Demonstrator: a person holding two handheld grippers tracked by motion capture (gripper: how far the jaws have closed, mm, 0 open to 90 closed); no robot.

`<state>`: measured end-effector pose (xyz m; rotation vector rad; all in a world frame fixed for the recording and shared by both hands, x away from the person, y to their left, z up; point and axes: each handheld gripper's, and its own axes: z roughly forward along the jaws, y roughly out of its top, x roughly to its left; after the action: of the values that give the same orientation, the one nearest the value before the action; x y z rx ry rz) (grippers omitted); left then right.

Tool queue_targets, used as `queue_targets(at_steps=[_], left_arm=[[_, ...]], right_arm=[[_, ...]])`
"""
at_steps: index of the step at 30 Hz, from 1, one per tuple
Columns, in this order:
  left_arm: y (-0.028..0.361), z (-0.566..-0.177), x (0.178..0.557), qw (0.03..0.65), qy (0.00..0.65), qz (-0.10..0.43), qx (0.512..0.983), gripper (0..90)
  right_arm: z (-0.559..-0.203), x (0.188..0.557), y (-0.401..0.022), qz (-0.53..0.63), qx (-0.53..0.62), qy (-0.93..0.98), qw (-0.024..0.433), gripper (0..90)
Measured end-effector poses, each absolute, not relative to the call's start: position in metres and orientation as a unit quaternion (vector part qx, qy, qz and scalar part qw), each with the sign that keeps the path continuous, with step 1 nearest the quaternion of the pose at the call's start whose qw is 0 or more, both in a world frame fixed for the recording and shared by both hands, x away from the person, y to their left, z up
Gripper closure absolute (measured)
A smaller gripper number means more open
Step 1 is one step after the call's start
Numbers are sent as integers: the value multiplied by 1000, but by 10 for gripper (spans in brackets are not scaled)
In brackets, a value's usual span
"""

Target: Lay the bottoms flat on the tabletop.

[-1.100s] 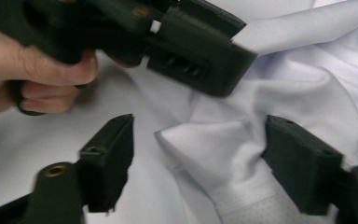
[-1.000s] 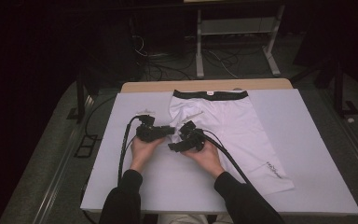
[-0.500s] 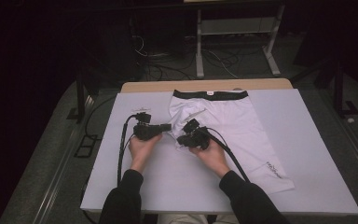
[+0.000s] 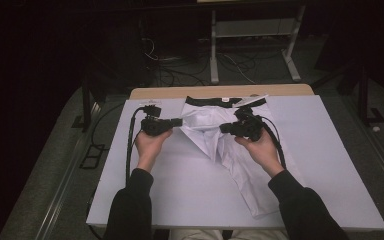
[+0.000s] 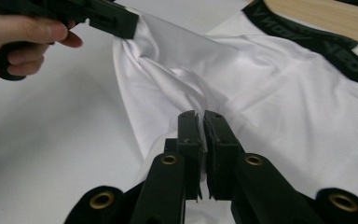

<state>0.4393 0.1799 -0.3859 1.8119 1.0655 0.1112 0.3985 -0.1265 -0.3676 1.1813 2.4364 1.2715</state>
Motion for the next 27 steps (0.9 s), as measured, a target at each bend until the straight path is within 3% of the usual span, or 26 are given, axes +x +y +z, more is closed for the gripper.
queue_targets(at_steps=[9,16,20,27], left_arm=[[159,-372,469,481,430,69,761,864],[147,-403,484,478,444,51,757,843],[148,-423,487,466,460,51,754,794],[166,-431,478,487,486,42,724,580]], right_arm=[[-368,403,-167,425,431,791,85,846],[-393,411,-173,396,464,788,81,846],[-414,418,-174,361,480,795,85,846],[-433,424,-180,351,500,788,73,847]])
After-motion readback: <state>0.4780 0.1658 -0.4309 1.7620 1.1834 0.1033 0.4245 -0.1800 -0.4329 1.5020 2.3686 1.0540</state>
